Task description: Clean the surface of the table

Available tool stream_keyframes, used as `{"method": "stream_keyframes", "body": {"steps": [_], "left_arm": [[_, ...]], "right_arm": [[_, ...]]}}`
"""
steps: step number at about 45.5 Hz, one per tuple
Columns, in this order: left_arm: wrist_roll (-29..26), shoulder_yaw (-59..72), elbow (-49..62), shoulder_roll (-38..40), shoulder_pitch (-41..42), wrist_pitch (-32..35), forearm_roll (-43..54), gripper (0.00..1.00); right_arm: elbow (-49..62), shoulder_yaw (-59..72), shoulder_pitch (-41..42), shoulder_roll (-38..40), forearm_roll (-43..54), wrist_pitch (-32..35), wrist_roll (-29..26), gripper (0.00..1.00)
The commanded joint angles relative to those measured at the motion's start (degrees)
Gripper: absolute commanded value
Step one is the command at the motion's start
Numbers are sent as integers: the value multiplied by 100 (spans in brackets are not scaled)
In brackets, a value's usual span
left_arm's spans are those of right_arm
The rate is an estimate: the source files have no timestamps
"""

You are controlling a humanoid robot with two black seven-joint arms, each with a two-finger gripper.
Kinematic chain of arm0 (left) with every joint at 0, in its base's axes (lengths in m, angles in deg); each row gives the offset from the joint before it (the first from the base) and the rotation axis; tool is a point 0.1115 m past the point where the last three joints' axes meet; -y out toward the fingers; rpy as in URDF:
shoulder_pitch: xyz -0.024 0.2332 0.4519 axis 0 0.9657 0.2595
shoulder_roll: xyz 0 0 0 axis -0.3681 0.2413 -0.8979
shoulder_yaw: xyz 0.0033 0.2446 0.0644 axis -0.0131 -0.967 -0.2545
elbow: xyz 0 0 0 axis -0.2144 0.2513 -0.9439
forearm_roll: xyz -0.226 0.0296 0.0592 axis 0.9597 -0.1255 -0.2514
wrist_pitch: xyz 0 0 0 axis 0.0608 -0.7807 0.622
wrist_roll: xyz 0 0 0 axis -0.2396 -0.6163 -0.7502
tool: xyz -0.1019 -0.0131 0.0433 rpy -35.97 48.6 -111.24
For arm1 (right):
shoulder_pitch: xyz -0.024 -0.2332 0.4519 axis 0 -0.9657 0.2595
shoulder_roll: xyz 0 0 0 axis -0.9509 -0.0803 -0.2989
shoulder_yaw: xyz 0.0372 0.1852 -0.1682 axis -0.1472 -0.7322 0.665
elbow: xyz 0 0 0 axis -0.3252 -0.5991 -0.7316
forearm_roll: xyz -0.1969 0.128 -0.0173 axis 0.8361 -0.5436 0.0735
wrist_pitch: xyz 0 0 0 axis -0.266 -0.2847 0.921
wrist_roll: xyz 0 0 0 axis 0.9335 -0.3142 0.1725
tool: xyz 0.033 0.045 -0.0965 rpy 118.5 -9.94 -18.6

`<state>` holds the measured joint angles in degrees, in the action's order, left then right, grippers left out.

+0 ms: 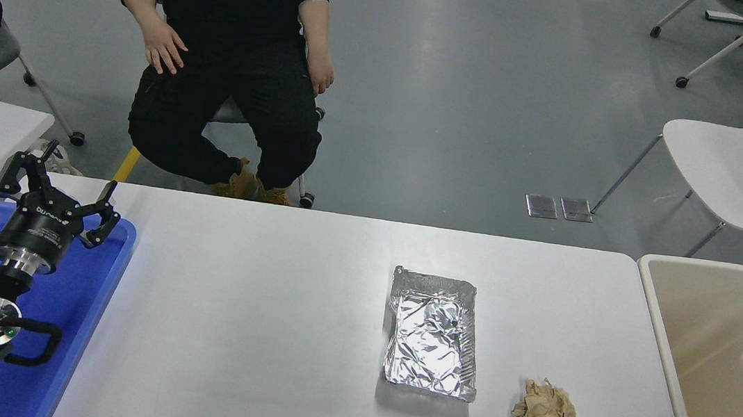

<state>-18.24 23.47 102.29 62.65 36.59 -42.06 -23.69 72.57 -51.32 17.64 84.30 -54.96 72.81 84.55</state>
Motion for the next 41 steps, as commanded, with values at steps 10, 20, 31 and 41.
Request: {"method": "stream_keyframes", "body": {"steps": [10, 20, 31, 41], "left_arm": [[0, 1, 0, 0, 0, 0, 0, 100], [0, 1, 0, 0, 0, 0, 0, 100], [0, 1, 0, 0, 0, 0, 0, 100], [0, 1, 0, 0, 0, 0, 0, 100]], "right_arm": [[3, 168, -60, -37, 128, -472, 2, 55], [-5, 142, -52, -46, 102, -490, 2, 84], [-5, 133, 71, -28, 58, -490, 2, 97], [3, 124, 730, 16, 49, -464, 2, 98]]}}
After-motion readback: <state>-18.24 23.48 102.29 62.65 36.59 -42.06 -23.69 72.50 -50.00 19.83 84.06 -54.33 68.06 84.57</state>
